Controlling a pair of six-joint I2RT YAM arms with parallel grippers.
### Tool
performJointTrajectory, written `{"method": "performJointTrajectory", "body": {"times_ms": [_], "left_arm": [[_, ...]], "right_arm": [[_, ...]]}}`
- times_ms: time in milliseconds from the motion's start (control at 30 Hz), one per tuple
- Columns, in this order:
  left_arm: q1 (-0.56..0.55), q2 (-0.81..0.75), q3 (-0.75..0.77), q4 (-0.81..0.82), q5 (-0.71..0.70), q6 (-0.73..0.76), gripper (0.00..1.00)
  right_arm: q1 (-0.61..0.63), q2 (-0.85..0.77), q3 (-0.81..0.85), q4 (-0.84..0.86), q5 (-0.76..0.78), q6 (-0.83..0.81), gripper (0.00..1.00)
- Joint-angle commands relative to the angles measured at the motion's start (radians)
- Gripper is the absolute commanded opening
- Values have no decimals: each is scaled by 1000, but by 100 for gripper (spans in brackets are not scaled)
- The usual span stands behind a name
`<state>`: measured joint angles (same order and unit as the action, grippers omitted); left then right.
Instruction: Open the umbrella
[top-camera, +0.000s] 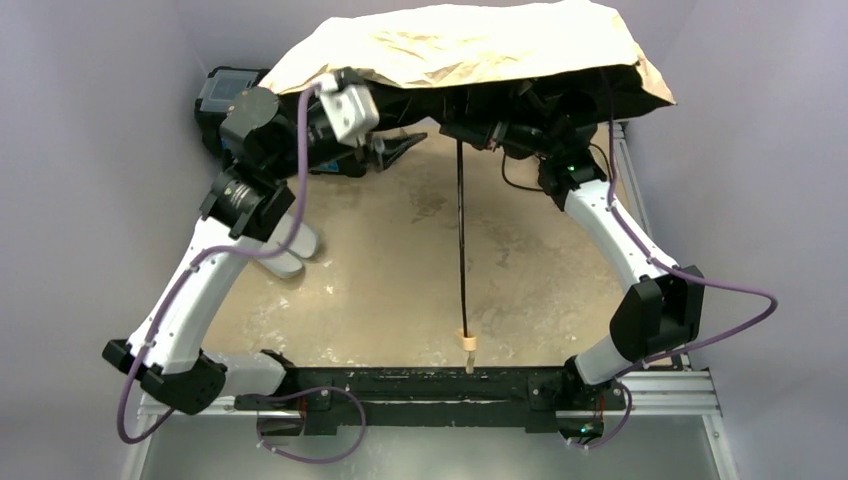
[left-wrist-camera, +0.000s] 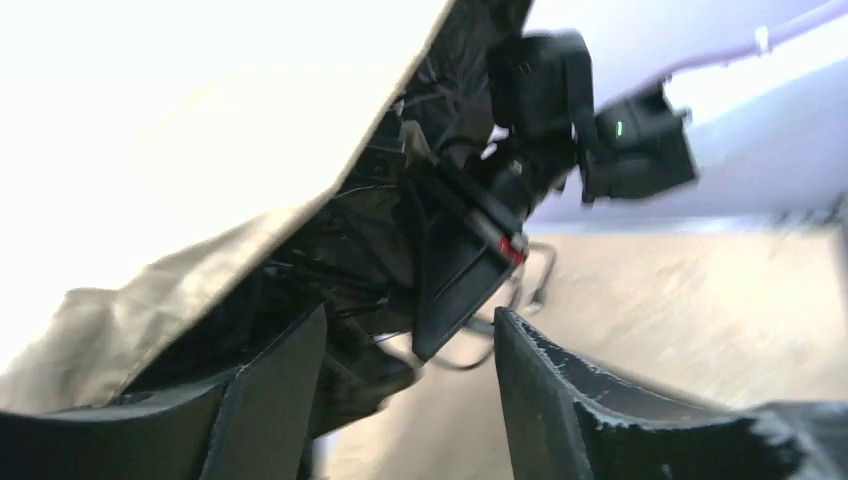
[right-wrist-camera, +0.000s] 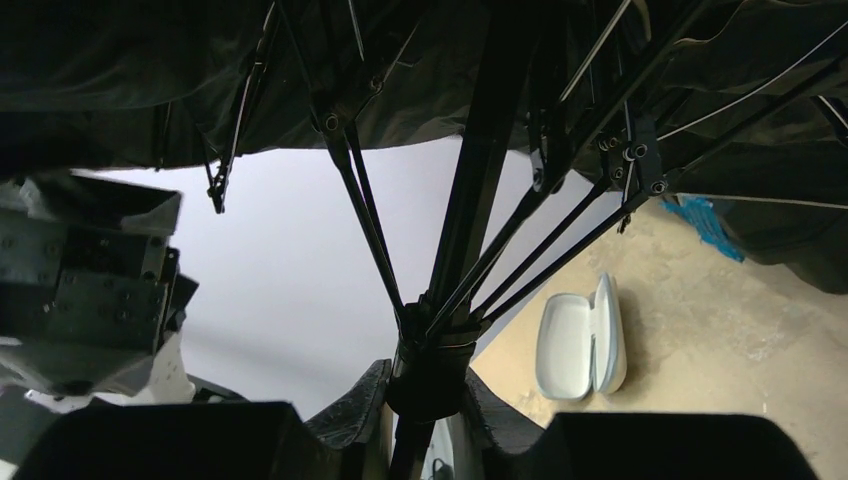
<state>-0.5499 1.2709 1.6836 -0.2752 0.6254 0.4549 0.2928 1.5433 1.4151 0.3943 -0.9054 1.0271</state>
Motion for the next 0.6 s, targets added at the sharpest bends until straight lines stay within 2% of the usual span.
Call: {"method": "performJointTrajectory", "body": {"times_ms": [0,67,133,200,267,333,500,567], "left_arm": [[16,142,45,155,-115,-757,56],[16,179,39,209,-151,-903,47],[15,190,-18,329,-189,-1022,41],[8,203,-44,349,-271,-1109,38],[-3,218,-35,334,-321,-1127,37],[-10,221,-44,348,-377,-1139,42],[-8,281,12,341,-403,-1221,48],[-11,296,19,335,-430,-1243,48]], "right_arm": [[25,-47,27,58,13,-29,0],[28,-42,38,37,32,-32,0],[33,-42,43,12,66,-39,0],[39,-39,52,-15,98,-44,0],[46,-38,52,-33,124,-49,0],[53,-37,51,-35,127,-53,0],[79,-45,11,-7,123,-56,0],[86,-42,11,-2,123,-55,0]]}}
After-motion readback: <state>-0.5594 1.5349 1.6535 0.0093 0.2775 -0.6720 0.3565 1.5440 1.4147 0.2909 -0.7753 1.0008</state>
